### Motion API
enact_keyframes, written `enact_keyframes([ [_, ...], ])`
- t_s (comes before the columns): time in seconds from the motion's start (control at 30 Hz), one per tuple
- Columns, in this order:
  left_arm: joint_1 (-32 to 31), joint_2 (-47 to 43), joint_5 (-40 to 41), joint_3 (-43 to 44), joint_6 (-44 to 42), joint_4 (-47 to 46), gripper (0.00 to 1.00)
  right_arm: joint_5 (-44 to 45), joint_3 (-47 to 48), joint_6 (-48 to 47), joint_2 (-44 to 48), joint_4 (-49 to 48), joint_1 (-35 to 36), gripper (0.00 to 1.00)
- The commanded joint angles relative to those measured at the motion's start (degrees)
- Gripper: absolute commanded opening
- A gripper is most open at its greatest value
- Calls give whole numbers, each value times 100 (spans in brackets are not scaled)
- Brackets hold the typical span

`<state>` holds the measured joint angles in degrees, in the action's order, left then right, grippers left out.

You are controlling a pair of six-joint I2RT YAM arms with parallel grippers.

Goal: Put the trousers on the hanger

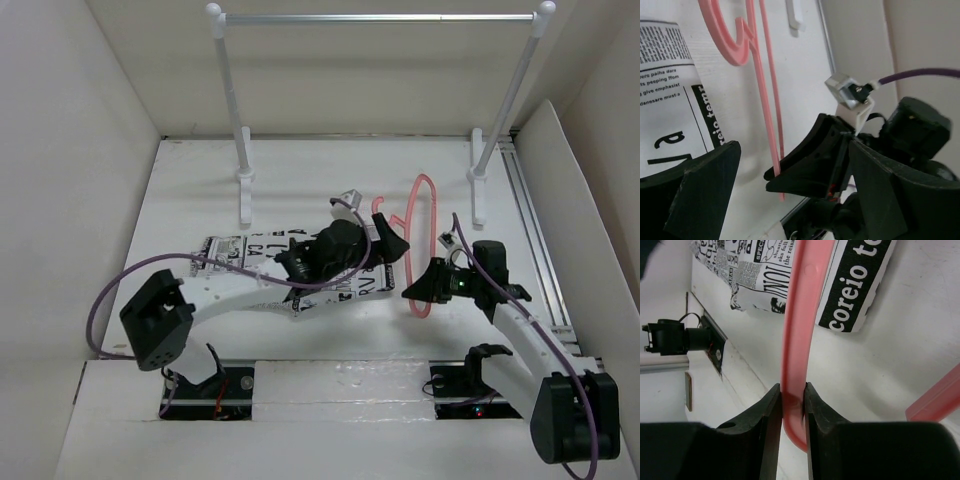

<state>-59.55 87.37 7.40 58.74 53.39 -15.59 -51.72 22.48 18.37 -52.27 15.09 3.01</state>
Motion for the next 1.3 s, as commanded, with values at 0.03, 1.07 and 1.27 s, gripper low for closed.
enact_keyframes([
  [0.03,337,-520,395,-302,374,-452,85,-162,266,-308,68,-182,-46,0],
  [1.07,479,526,534,191,480,48,0,646,1338,-1934,279,1717,-98,70],
  [1.27,479,526,912,112,480,303,0,935,1391,-1337,-476,268,6,7],
])
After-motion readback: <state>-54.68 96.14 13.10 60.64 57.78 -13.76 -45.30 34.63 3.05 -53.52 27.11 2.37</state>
